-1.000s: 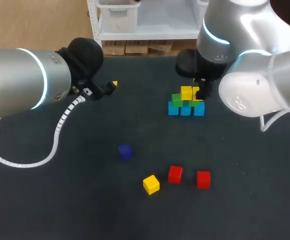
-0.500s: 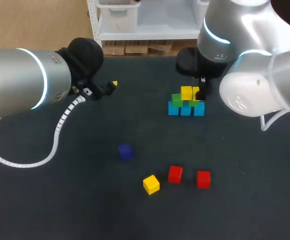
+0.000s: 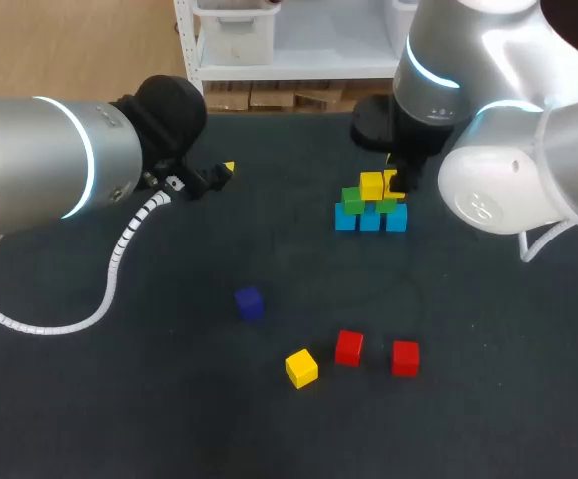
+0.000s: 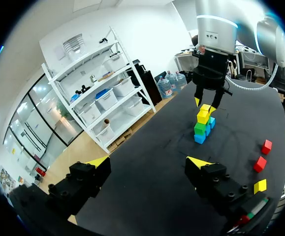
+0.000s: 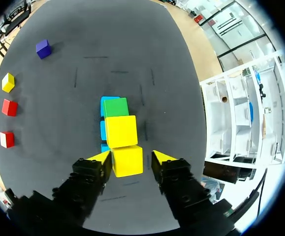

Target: Place the blue cubes, place green cubes on the blue cubes, place the yellow cubes on the green cubes, then place the red cubes on the yellow cubes, and place purple cube on the red cubes.

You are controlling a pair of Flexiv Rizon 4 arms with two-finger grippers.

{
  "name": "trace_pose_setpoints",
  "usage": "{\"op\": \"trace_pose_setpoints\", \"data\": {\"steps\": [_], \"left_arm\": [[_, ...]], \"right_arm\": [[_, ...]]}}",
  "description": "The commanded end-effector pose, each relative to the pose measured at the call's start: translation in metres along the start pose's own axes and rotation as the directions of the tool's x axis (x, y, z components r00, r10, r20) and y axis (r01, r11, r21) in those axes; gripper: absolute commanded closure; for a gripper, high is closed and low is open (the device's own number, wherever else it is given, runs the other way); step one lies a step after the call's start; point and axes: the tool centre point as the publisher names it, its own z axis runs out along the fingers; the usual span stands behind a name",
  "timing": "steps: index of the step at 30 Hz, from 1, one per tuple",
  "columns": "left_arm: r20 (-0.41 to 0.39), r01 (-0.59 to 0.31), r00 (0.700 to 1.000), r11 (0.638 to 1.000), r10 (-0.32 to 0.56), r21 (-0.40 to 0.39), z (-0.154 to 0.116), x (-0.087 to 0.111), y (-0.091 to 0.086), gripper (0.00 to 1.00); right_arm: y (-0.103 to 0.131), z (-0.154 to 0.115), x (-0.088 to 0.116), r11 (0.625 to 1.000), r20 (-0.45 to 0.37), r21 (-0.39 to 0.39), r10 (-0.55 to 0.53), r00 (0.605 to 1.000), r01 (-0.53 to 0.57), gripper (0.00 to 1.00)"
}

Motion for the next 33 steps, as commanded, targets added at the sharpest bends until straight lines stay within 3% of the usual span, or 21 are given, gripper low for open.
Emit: {"op": "trace_pose_setpoints", "data": {"steps": [1, 6, 10, 22, 33], "left_arm": [[0.002, 0.001, 1.0, 1.0, -0.001, 0.001, 0.001, 0.0, 0.0, 0.0], [0.002, 0.001, 1.0, 1.0, -0.001, 0.001, 0.001, 0.0, 0.0, 0.0], [0.002, 0.001, 1.0, 1.0, -0.001, 0.001, 0.001, 0.0, 0.0, 0.0], [0.002, 0.001, 1.0, 1.0, -0.001, 0.001, 0.001, 0.0, 0.0, 0.0], [0.002, 0.001, 1.0, 1.0, -0.001, 0.001, 0.001, 0.0, 0.0, 0.0]], "right_arm": [[0.0, 0.0, 0.0, 1.0, 0.001, 0.0, 0.001, 1.0, -0.001, 0.38], [0.0, -0.001, 0.0, 1.0, 0.005, 0.001, 0.003, 1.0, -0.003, 0.27], [-0.001, -0.01, 0.002, 1.0, 0.026, 0.004, 0.017, 1.0, -0.017, 0.07], [-0.012, -0.047, 0.025, 0.991, 0.129, 0.009, 0.134, 0.983, -0.136, 0.0], [-0.023, -0.075, 0.041, 0.947, 0.294, -0.02, 0.312, 0.903, -0.321, 0.0]]}}
